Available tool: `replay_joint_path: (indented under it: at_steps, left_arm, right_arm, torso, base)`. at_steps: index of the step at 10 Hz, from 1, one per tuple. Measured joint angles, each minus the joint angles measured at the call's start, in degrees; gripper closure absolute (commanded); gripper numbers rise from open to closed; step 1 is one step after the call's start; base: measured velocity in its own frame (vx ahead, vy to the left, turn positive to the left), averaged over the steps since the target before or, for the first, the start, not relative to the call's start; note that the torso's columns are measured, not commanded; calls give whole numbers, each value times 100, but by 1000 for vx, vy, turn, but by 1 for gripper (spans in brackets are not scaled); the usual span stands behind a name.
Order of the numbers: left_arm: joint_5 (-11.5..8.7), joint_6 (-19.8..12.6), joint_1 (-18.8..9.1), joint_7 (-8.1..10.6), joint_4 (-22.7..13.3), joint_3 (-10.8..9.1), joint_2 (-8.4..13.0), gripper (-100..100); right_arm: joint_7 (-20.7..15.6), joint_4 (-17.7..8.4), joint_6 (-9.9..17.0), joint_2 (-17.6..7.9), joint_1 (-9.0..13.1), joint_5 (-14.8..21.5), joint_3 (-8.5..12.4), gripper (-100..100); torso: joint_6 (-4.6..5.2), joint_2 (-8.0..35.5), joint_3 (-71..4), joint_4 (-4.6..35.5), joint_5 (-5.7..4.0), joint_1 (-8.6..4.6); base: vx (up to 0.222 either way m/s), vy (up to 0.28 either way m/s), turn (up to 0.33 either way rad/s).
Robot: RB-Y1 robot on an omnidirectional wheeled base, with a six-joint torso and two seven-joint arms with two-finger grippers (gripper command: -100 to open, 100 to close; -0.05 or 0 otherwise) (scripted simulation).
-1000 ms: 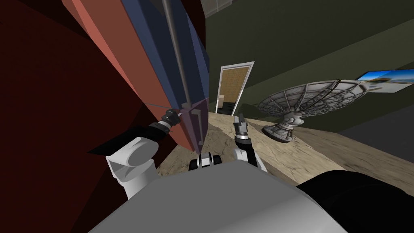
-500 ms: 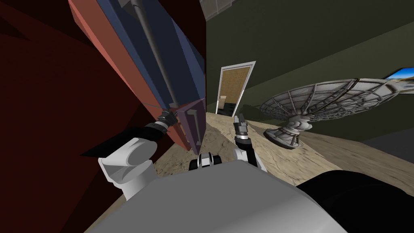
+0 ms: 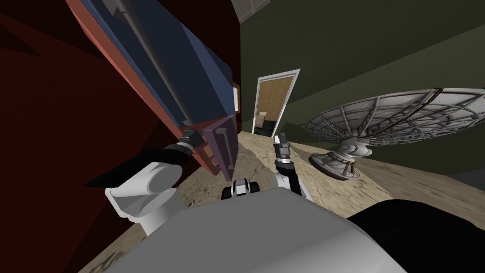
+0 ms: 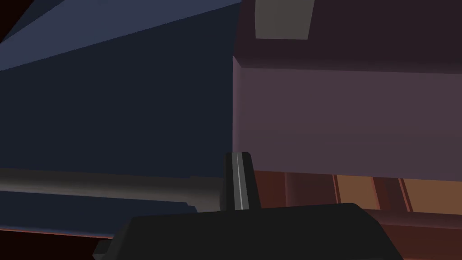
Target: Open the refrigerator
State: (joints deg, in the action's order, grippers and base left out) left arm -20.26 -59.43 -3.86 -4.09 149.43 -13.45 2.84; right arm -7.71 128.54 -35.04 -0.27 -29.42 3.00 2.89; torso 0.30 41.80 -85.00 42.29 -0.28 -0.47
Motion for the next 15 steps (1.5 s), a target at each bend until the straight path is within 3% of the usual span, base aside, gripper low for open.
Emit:
replay_joint_path:
  at_steps: [3, 4, 5, 10, 15]
  left_arm:
    - [160, 42, -30, 47, 26, -155, -27, 100]
    - [163, 46, -30, 51, 28, -162, -29, -100]
    - [68, 60, 32, 48, -30, -191, 57, -100]
    - [86, -159, -236, 70, -682, -195, 325, -100]
    - [-231, -726, -694, 150, -1133, -369, 539, -100]
  right_arm:
    - [0, 0, 0, 0, 0, 0, 0, 0]
    - [0, 0, 0, -2, 0, 0, 2, 0]
    - [0, -1, 0, -4, 0, 0, 3, 0]
    - [0, -1, 0, -5, -1, -1, 4, 0]
    - [0, -1, 0, -5, -1, -1, 4, 0]
  torso:
    - [-22, 31, 30, -2, 25, 50]
    - [-28, 34, 33, -4, 41, 104]
    - [-33, 24, 28, -15, 59, 136]
    - [-29, 48, 43, -1, 27, 44]
    - [-30, 47, 42, -1, 29, 48]
  base:
    - [-32, -264, 49]
    - [0, -23, -17]
    - [-2, 6, 7]
    - [24, 64, -18]
    - [33, 107, -30]
